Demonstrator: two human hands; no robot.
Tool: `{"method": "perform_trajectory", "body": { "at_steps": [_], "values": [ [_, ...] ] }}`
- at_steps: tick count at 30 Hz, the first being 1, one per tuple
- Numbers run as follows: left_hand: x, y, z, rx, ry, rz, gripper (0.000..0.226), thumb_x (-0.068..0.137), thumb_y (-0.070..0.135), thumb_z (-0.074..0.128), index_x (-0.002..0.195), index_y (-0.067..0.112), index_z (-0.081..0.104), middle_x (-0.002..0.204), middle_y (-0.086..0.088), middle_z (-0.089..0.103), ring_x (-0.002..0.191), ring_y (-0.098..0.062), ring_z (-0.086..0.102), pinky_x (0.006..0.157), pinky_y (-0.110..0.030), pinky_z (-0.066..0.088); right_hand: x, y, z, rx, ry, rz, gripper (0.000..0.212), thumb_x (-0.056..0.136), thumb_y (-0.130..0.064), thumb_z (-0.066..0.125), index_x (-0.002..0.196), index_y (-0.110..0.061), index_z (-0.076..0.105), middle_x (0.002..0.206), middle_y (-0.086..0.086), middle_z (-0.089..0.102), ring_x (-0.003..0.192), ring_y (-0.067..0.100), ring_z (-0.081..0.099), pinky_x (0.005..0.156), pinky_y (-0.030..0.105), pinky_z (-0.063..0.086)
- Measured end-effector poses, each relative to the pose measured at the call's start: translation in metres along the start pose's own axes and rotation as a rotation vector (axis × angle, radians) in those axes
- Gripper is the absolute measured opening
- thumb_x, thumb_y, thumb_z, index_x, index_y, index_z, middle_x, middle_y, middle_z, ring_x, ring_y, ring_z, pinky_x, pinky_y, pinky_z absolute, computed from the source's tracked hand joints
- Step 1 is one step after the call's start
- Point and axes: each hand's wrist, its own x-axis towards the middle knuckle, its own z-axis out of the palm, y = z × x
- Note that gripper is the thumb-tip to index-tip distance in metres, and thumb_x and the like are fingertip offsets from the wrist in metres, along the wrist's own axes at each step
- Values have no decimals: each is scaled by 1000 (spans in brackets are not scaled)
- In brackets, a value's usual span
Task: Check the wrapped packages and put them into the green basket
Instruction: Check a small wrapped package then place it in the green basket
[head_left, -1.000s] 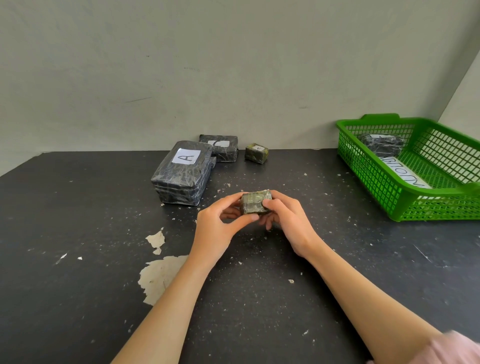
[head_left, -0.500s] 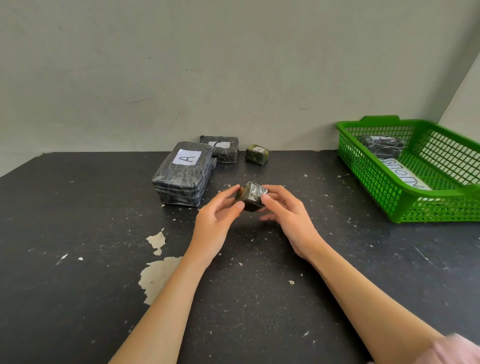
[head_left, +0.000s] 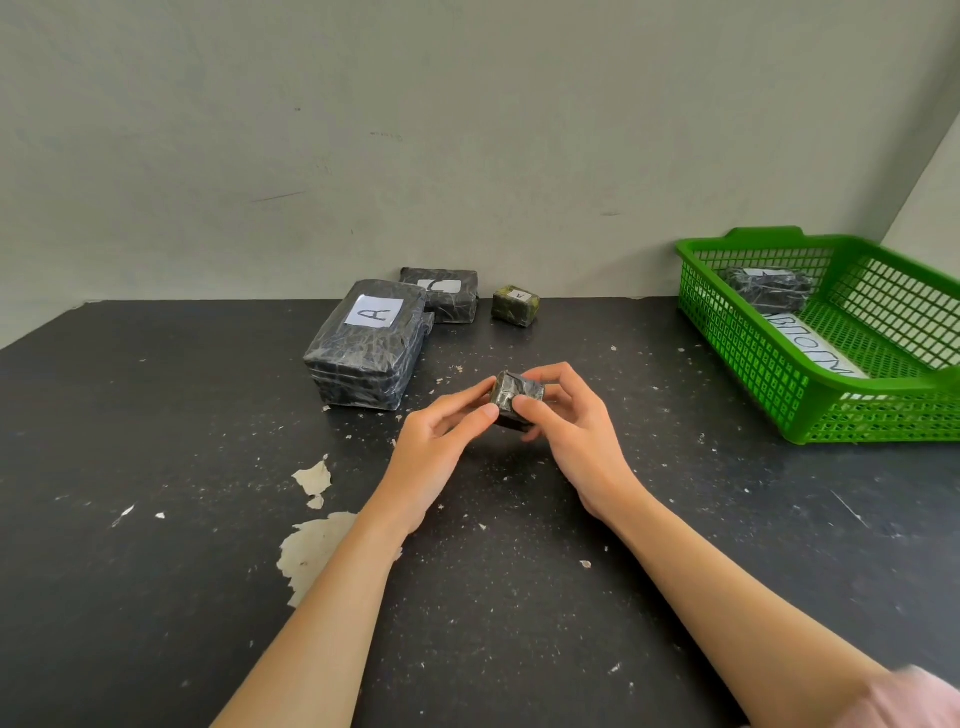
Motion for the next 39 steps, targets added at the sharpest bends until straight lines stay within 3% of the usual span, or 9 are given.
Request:
{"method": "perform_trajectory", "body": {
  "at_steps": [11, 17, 22, 26, 30, 34, 39],
  "values": [
    [0, -1, 0, 1, -9, 6, 30, 87, 19, 62, 107, 42, 62, 116, 11, 64, 103, 2, 62, 88, -14, 47, 0, -1, -2, -23, -17, 6, 9, 92, -15, 55, 92, -24, 57, 93, -3, 66, 83, 8, 64, 62, 20, 52],
    [1, -3, 0, 23, 25, 5, 26, 88, 21, 61, 107, 38, 64, 112, 10, 67, 102, -1, 63, 93, -22, 47, 1, -1, -5, -28, -42, 34, 14, 94, -12, 48, 94, -20, 59, 94, 0, 66, 86, 19, 63, 68, 34, 53],
    [5, -3, 0, -63, 119, -71, 22, 96, 24, 48, 99, 18, 69, 100, -4, 71, 98, -15, 66, 81, -22, 53, -3, -2, -3, 12, -164, -5, 17, 92, -18, 57, 108, -18, 61, 98, 4, 68, 80, 8, 64, 66, 23, 52],
    [3, -4, 1, -21, 140, -22, 20, 95, 29, 49, 105, 23, 66, 99, 4, 71, 94, -9, 66, 80, -20, 53, -2, 1, 2, -22, -79, 49, 26, 93, -18, 55, 119, -17, 57, 84, 9, 70, 63, 19, 63, 57, 27, 53],
    [1, -4, 1, 4, 36, 17, 37, 87, 31, 61, 123, 39, 55, 112, 12, 65, 101, 4, 61, 88, -17, 49, 1, -2, -3, 124, -60, 185, 19, 96, -22, 49, 108, -12, 61, 64, -1, 66, 56, 26, 60, 45, 25, 46],
    [2, -6, 3, 85, 47, 58, 46, 84, 27, 66, 127, 33, 53, 121, 13, 56, 104, 8, 57, 80, -6, 44, 2, -10, -6, 228, -108, 321, 30, 96, -30, 48, 104, -5, 62, 72, 17, 69, 56, 24, 64, 43, 22, 46],
    [0, -6, 6, 158, 144, 117, 39, 90, 27, 59, 129, 25, 55, 111, 13, 63, 98, 11, 59, 80, -5, 44, 4, -15, -4, 132, -168, 395, 38, 93, -40, 51, 101, -4, 59, 72, 17, 72, 63, 25, 70, 44, 22, 50]
  ]
}}
